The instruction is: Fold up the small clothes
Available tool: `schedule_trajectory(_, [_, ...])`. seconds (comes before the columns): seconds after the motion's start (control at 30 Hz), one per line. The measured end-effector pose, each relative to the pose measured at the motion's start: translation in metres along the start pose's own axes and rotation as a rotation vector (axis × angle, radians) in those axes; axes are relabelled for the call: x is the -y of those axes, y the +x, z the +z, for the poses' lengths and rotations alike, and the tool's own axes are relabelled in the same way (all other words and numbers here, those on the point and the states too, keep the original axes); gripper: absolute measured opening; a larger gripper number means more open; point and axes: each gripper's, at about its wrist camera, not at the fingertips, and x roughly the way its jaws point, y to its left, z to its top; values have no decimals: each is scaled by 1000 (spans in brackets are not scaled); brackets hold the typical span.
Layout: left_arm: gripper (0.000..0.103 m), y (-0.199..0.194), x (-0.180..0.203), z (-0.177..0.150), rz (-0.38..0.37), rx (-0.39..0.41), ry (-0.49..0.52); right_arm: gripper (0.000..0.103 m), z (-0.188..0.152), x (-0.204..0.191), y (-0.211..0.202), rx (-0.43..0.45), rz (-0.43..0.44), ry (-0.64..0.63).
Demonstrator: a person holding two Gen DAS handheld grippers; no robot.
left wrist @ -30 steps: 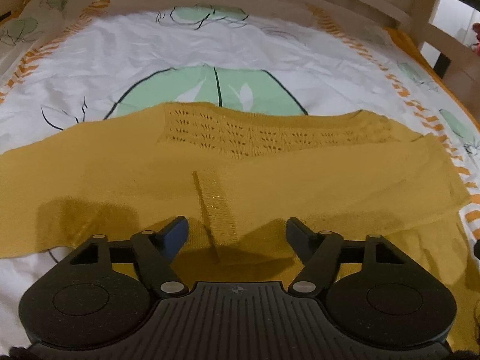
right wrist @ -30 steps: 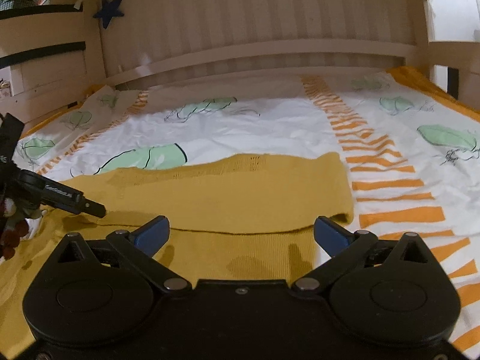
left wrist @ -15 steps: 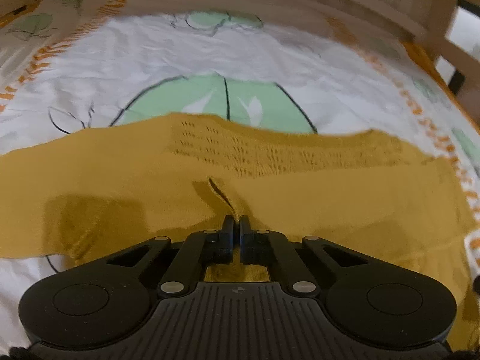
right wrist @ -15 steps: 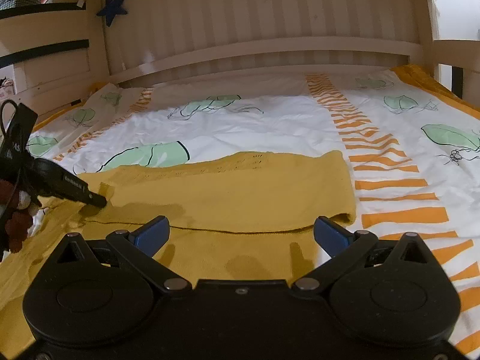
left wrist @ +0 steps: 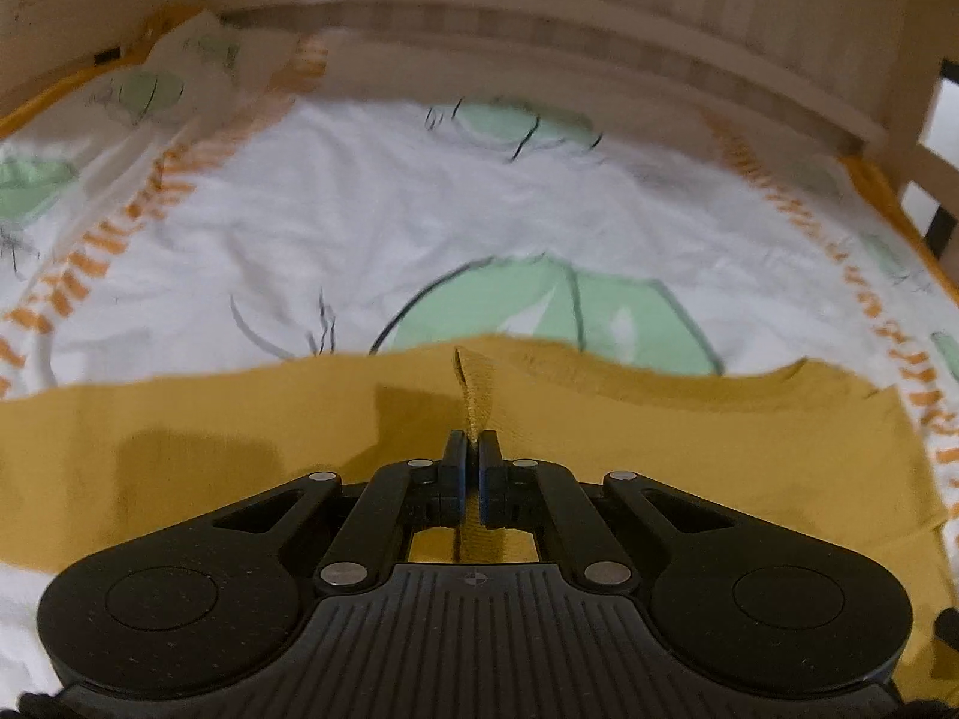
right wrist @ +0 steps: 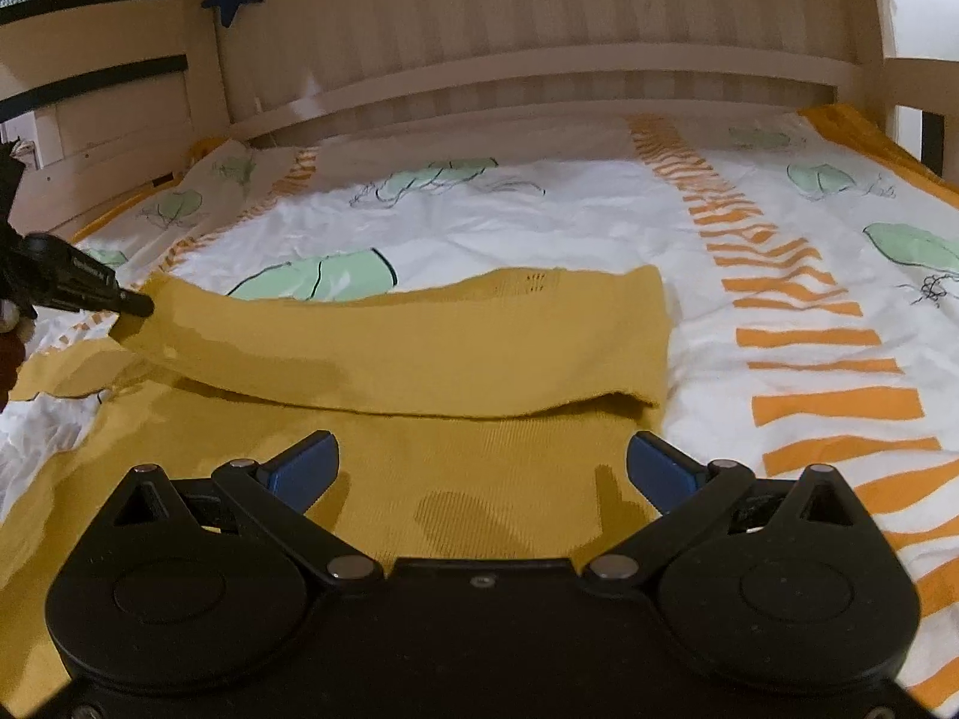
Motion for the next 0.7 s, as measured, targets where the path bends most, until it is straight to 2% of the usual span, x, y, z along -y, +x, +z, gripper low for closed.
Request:
schedule_trajectory(0.33, [6,28,-11,-21,58,-65,-6,102,-5,9,12,-95,2,56])
schedule_trajectory(0.4, [12,32,-16,-24,42,-80,-20,102,-5,11,12,-97,4,72])
schedule_trajectory(0.43, [16,32,-20,-25,28,-74,-27,102,-5,11,11,-96,3,75])
schedule_trajectory(0.5, [40,30,-21,-26,22,-69,-24,102,-5,10,11,-97,3,73])
schedule_trajectory(0.53, [57,29,-21,-27,31,-72,-13,102,-6,9,11,-98,2,70])
schedule_trajectory(0.57, [67,29,-21,-28,24,-79,0,102,-6,9,11,-98,1,65])
schedule_trajectory(0.63, [71,29,-21,-30,-8,-85,22,102,-6,8,12,-100,2,59])
schedule_trajectory(0.7, [72,26,-22,-34,-6,-74,21,102,-6,8,13,-101,5,58])
